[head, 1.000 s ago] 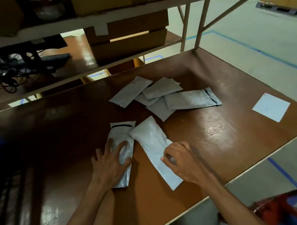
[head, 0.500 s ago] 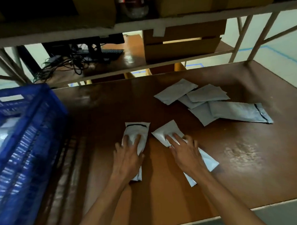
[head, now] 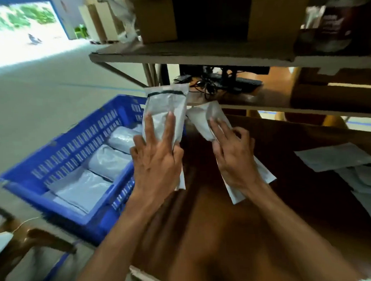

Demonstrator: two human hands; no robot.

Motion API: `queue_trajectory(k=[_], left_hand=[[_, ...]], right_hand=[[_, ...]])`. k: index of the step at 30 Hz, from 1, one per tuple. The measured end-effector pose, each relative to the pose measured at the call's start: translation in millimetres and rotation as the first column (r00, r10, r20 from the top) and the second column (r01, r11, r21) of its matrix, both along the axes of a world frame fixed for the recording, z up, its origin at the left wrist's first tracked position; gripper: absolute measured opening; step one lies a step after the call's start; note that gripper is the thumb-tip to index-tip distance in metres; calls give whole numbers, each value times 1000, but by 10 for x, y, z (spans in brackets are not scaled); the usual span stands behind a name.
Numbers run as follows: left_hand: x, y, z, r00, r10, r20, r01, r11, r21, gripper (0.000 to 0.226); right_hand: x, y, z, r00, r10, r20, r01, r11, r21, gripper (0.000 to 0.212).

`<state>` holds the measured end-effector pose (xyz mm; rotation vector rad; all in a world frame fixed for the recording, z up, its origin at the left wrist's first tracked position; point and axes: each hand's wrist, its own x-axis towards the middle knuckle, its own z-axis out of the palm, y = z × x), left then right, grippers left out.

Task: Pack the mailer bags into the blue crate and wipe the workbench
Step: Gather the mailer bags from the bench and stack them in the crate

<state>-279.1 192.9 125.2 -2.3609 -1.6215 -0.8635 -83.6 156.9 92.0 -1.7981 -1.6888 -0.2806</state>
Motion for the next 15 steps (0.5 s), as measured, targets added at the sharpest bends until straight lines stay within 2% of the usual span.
queue_trajectory(k=[4, 7, 9, 12, 15], left_hand=[[-720, 507, 126, 982, 181, -52, -182, 983, -33, 66], [-1035, 695, 171, 949, 297, 105, -284, 951, -121, 62], [-1090, 786, 202, 922, 359, 146, -331, 925, -185, 62], [-1198, 1170, 80, 901, 409, 147, -353, 886, -302, 64], [-1215, 1555, 3, 938, 341, 60, -283, 854, -437, 72]], right_hand=[[-615, 764, 443, 981, 171, 96, -180, 979, 91, 52], [-977, 1261, 619, 945, 303, 123, -315, 944, 95, 51], [-1151, 1578, 707, 921, 367, 129, -378, 922, 77, 51], [-1318, 2084, 761, 900, 422, 109, -426, 905, 15, 48], [-1371, 2625, 731, 878, 471, 83, -465, 881, -86, 46]])
